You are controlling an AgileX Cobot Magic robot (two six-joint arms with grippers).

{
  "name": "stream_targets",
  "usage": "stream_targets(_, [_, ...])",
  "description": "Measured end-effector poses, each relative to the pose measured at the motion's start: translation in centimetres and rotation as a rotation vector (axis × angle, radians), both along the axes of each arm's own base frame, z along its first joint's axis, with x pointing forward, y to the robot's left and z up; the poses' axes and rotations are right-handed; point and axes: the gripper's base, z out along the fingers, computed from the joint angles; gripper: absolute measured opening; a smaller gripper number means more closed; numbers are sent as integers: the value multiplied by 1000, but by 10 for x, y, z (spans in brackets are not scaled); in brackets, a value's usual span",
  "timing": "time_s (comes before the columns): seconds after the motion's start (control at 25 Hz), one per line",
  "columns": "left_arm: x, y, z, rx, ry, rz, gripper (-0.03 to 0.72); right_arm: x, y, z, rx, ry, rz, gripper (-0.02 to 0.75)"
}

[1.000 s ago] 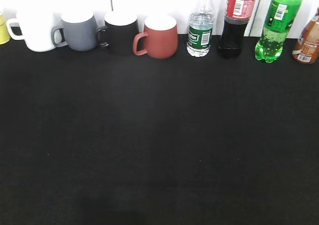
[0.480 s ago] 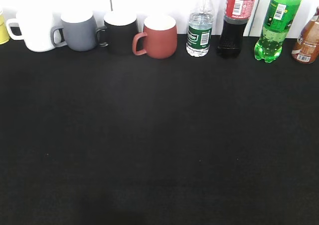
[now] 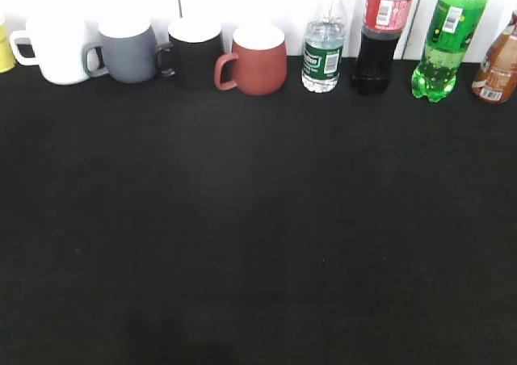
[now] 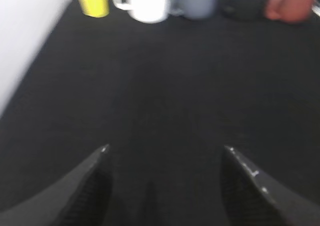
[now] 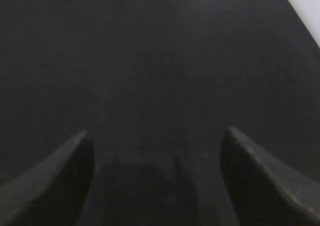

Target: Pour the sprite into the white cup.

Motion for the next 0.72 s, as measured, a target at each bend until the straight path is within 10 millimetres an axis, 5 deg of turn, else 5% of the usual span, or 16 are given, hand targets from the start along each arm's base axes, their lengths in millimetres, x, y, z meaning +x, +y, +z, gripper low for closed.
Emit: stream_targets(0.72, [0,0,0,-3,0,3,503,0,0,0,0,-1,0,587])
